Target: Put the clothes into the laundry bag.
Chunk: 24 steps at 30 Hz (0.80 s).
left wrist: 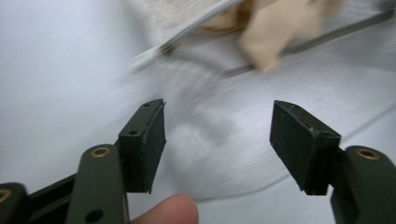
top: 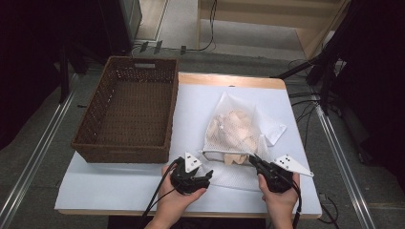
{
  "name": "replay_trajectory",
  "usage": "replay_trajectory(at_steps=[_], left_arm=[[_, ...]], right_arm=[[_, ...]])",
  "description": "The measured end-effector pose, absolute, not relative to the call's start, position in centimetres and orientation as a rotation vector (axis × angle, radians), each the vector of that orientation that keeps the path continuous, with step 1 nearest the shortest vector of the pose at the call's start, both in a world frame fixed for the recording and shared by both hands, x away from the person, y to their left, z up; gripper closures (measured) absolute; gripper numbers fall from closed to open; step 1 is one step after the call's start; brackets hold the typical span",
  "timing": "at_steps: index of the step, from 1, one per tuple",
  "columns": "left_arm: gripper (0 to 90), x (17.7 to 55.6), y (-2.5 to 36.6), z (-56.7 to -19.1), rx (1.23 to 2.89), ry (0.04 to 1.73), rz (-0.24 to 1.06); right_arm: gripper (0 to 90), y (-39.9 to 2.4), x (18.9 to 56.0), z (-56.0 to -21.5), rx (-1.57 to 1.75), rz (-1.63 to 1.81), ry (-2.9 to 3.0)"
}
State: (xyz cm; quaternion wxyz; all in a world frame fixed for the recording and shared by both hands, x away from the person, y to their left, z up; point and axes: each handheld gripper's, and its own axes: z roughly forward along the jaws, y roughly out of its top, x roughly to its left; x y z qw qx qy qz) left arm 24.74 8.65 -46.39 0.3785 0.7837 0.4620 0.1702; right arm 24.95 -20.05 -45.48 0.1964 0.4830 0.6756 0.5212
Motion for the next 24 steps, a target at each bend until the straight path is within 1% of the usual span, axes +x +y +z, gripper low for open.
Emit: replay_trajectory(at_steps=[1,2,4,5,6,7,8,9,10,13,16,18,19,21,22,24], left_arm=[[29.3,24.7,8.9,-46.6,1.985,1.208,0.463],[28.3,24.9,9.1,-46.8,1.984,1.219,0.457],[29.8,25.4,9.3,-47.2,1.985,1.221,0.371],[36.8,25.6,9.3,-47.2,1.998,1.205,0.320],[53.4,25.6,9.2,-47.2,2.010,1.197,0.280],[64.6,25.7,9.2,-47.1,2.035,1.182,0.249],[77.7,25.6,9.2,-47.0,2.049,1.177,0.193],[87.8,25.6,9.3,-46.9,2.054,1.155,0.129],[89.0,25.4,9.4,-46.7,2.065,1.130,0.097],[89.8,24.7,10.1,-46.2,2.098,1.085,0.054],[89.9,24.1,10.9,-46.0,2.128,1.083,0.058],[89.3,23.9,11.5,-46.2,2.113,1.103,0.069],[85.0,23.9,11.7,-46.2,2.092,1.127,0.091],[56.9,23.4,11.6,-45.6,2.027,1.165,0.192],[51.7,23.0,11.4,-45.0,1.992,1.142,0.228],[49.9,22.3,10.6,-43.6,1.930,1.063,0.246]], right_arm=[[89.6,-20.1,24.9,-45.5,1.352,1.462,1.892],[89.6,-20.1,24.9,-45.5,1.349,1.460,1.893],[89.6,-20.1,24.9,-45.5,1.352,1.456,1.894],[89.6,-20.2,24.9,-45.5,1.353,1.458,1.894],[89.6,-20.2,24.9,-45.5,1.355,1.457,1.895],[89.6,-20.2,24.9,-45.5,1.353,1.457,1.896],[89.6,-20.2,24.9,-45.5,1.351,1.459,1.897],[89.6,-20.2,24.9,-45.5,1.352,1.462,1.896],[89.6,-20.2,24.9,-45.5,1.349,1.463,1.896],[89.6,-20.2,24.7,-45.3,1.336,1.466,1.899],[89.6,-20.2,24.4,-45.3,1.328,1.463,1.907],[89.6,-20.2,24.4,-45.4,1.323,1.461,1.914],[89.7,-20.1,24.4,-45.4,1.323,1.459,1.918],[89.6,-19.9,24.4,-45.4,1.315,1.458,1.927],[89.6,-19.8,24.3,-45.4,1.313,1.458,1.929],[89.6,-19.7,24.3,-45.4,1.310,1.456,1.933]])
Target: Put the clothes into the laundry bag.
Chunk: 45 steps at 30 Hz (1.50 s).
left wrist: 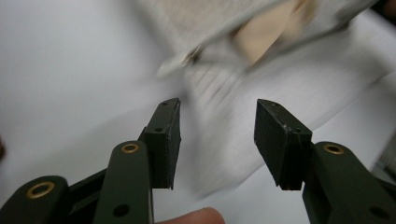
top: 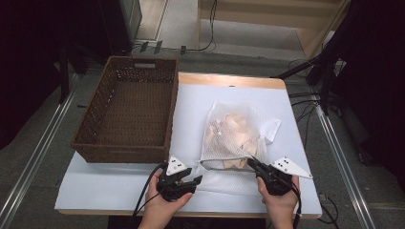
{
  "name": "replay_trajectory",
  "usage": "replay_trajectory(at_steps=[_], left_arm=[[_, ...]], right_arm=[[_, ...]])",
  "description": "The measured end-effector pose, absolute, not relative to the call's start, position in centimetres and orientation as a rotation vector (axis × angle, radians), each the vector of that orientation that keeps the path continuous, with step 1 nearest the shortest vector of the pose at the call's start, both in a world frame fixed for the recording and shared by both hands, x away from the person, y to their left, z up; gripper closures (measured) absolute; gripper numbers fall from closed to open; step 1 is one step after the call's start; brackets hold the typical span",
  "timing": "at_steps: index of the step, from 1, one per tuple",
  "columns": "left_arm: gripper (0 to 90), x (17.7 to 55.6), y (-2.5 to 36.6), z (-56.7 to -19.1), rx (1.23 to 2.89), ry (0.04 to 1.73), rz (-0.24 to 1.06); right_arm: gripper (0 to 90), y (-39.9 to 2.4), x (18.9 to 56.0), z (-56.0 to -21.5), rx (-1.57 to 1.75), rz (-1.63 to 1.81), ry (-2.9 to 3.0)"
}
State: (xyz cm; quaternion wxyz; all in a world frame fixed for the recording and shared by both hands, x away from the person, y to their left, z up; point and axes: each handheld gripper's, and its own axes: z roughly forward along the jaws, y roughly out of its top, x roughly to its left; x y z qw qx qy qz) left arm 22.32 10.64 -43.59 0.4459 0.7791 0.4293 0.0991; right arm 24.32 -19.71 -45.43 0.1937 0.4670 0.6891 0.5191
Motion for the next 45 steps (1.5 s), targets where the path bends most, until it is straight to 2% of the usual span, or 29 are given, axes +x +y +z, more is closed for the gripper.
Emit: replay_trajectory(at_steps=[3,6,9,15,19,21,25,27,29,30,32,33,38,39,41,42,45], left_arm=[[50.4,22.0,8.2,-42.1,1.955,0.977,0.241],[58.2,23.3,4.9,-43.0,2.062,0.966,0.244],[62.5,25.6,2.0,-45.1,2.169,1.016,0.249],[62.8,28.7,-2.1,-46.8,2.197,1.097,0.368],[73.8,29.9,-3.5,-46.6,2.198,1.140,0.416],[79.7,30.8,-3.9,-46.5,2.189,1.163,0.394],[83.2,32.7,-4.1,-46.7,2.038,1.270,0.357],[83.0,33.7,-3.5,-47.2,1.942,1.343,0.310],[80.8,33.9,-3.1,-47.3,1.920,1.352,0.259],[78.1,33.7,-3.1,-47.2,1.946,1.319,0.243],[62.7,32.8,-2.7,-46.7,2.026,1.224,0.195],[58.4,32.3,-2.3,-46.3,2.033,1.193,0.168],[52.4,29.0,1.9,-43.6,1.999,1.056,0.181],[52.4,28.6,2.9,-43.2,1.987,1.047,0.202],[52.4,27.9,5.2,-42.6,1.951,1.069,0.247],[52.2,27.6,5.9,-42.6,1.944,1.083,0.265],[51.7,26.9,7.9,-43.4,1.966,1.128,0.333]], right_arm=[[89.6,-19.7,24.3,-45.4,1.314,1.457,1.933],[89.6,-19.6,24.4,-45.4,1.313,1.460,1.934],[89.6,-19.5,24.3,-45.3,1.303,1.461,1.935],[89.6,-19.6,24.4,-45.3,1.307,1.478,1.932],[89.7,-19.5,24.5,-45.3,1.308,1.483,1.939],[89.7,-19.5,24.5,-45.4,1.310,1.481,1.940],[89.7,-19.3,24.7,-45.7,1.324,1.467,1.943],[89.7,-19.4,24.8,-46.0,1.328,1.450,1.948],[89.7,-19.3,24.8,-46.5,1.334,1.414,1.966],[89.7,-19.2,24.8,-46.7,1.338,1.404,1.975],[89.7,-19.2,24.9,-47.0,1.345,1.383,1.982],[89.7,-19.2,25.0,-47.0,1.343,1.378,1.987],[89.5,-19.6,25.4,-47.1,1.349,1.367,1.976],[87.4,-19.6,25.5,-47.1,1.350,1.357,1.975],[72.6,-19.7,25.9,-47.4,1.355,1.298,2.001],[62.4,-19.9,26.1,-47.7,1.379,1.265,2.025],[50.0,-20.6,25.9,-48.4,1.411,1.224,2.057]])
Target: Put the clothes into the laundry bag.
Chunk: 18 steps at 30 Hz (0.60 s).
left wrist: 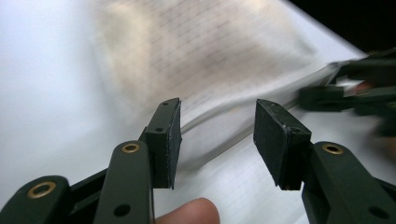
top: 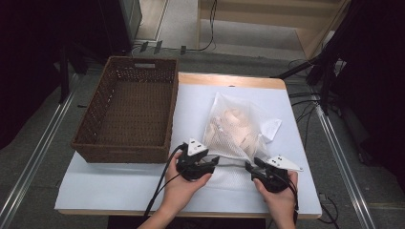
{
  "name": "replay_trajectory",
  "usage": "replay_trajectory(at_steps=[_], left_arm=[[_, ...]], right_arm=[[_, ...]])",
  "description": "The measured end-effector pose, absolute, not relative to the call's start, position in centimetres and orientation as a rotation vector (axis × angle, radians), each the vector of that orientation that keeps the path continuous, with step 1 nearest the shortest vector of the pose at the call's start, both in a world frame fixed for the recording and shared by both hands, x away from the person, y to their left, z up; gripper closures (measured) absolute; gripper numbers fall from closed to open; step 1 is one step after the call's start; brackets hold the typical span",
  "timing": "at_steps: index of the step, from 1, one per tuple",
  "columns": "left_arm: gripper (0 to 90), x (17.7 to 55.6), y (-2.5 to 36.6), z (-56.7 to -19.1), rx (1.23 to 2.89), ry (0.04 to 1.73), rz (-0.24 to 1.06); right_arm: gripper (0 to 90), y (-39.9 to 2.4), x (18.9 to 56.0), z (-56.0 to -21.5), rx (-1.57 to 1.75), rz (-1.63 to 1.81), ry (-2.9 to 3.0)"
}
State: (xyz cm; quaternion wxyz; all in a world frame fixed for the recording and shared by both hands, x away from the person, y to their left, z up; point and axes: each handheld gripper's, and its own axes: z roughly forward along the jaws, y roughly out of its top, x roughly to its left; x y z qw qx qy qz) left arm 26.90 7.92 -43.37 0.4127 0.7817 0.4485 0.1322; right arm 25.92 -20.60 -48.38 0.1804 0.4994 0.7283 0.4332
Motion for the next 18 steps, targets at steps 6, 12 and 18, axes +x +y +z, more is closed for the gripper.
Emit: replay_trajectory(at_steps=[6,12,18], left_arm=[[48.4,26.1,10.4,-45.9,2.007,1.196,0.369],[52.5,26.5,10.5,-46.6,1.998,1.192,0.307],[88.9,27.0,10.3,-47.1,2.059,1.174,0.186]], right_arm=[[39.8,-24.4,24.3,-47.7,1.466,1.245,2.005],[47.1,-25.7,24.8,-48.5,1.558,1.235,1.988],[82.9,-24.2,24.9,-48.9,1.511,1.076,2.042]])
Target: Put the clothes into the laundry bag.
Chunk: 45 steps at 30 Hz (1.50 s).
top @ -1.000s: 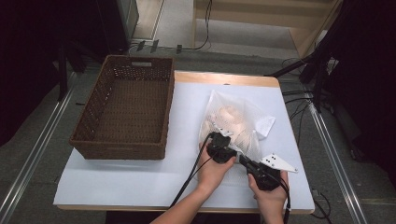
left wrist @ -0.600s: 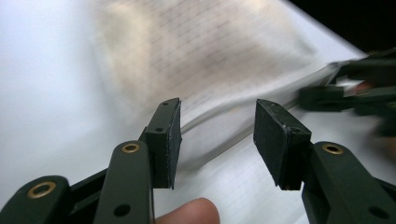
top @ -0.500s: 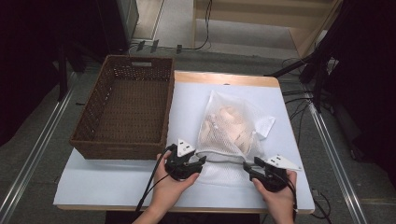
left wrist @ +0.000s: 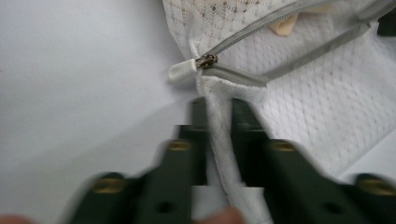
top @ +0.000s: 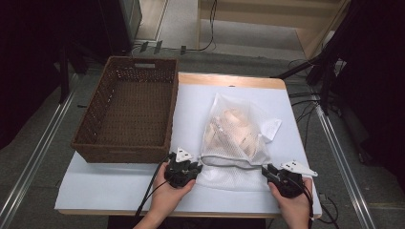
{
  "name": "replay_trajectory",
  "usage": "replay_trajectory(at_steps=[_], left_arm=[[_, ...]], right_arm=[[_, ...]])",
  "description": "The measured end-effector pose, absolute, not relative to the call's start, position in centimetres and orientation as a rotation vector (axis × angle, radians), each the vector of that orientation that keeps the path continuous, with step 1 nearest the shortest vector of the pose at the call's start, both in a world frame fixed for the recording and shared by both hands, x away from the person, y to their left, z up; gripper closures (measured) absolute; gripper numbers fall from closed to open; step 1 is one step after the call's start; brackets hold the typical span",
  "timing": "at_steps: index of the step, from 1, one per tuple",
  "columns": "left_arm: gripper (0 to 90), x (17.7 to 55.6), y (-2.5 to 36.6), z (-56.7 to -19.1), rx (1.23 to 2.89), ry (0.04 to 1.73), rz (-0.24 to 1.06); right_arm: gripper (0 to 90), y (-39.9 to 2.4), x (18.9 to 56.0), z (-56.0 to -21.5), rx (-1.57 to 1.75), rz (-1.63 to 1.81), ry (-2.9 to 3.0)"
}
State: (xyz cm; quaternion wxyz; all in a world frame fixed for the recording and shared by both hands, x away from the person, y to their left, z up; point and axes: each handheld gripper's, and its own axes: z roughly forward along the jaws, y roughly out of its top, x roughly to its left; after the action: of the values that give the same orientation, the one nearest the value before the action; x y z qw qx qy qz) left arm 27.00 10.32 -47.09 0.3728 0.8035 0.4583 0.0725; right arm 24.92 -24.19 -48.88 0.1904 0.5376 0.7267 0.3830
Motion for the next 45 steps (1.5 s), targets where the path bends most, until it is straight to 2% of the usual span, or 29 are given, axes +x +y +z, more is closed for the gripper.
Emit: replay_trajectory(at_steps=[1,8,9,11,16,18,20,21,25,28,31,34,38,40,45], left_arm=[[90.0,27.0,10.5,-47.0,2.071,1.173,0.186],[89.1,26.2,11.6,-46.8,2.082,1.183,0.292],[84.5,26.0,11.7,-46.7,2.065,1.188,0.333],[69.5,25.6,12.0,-46.2,2.010,1.155,0.350],[61.8,25.9,10.5,-43.9,1.903,1.073,0.392],[59.4,26.8,9.4,-43.3,1.871,1.061,0.362],[60.1,27.8,8.1,-43.5,1.869,1.044,0.360],[61.9,28.4,7.6,-43.9,1.899,1.057,0.340],[77.6,30.0,6.5,-46.3,2.068,1.201,0.270],[84.0,29.7,6.7,-47.1,2.078,1.192,0.335],[85.8,29.5,7.1,-47.0,2.096,1.193,0.407],[86.5,29.1,8.1,-47.3,2.053,1.208,0.421],[85.4,28.6,9.3,-47.5,2.001,1.195,0.362],[78.5,28.3,9.7,-47.4,1.991,1.161,0.330],[55.4,27.5,10.8,-46.6,1.925,1.101,0.355]], right_arm=[[90.0,-24.4,24.8,-48.9,1.512,1.059,2.048],[90.0,-27.2,24.3,-48.0,1.607,0.960,2.040],[90.0,-27.5,24.3,-48.0,1.616,0.953,2.011],[90.0,-28.0,24.2,-47.9,1.634,1.092,1.956],[89.9,-24.8,24.3,-46.5,1.457,1.296,1.921],[84.7,-22.6,24.9,-46.2,1.376,1.342,1.935],[80.1,-21.1,25.5,-46.3,1.347,1.343,1.959],[80.7,-20.4,25.9,-46.6,1.333,1.324,1.986],[84.9,-19.3,27.0,-48.1,1.422,1.147,2.084],[86.1,-20.0,27.2,-48.7,1.439,1.075,2.116],[87.3,-21.3,27.5,-48.7,1.475,1.040,2.080],[90.0,-22.4,27.5,-48.9,1.519,1.065,2.050],[90.0,-23.1,27.5,-48.9,1.519,1.053,2.037],[85.1,-23.2,27.4,-48.9,1.523,1.079,2.039],[60.1,-23.6,26.4,-48.6,1.403,1.197,2.024]])
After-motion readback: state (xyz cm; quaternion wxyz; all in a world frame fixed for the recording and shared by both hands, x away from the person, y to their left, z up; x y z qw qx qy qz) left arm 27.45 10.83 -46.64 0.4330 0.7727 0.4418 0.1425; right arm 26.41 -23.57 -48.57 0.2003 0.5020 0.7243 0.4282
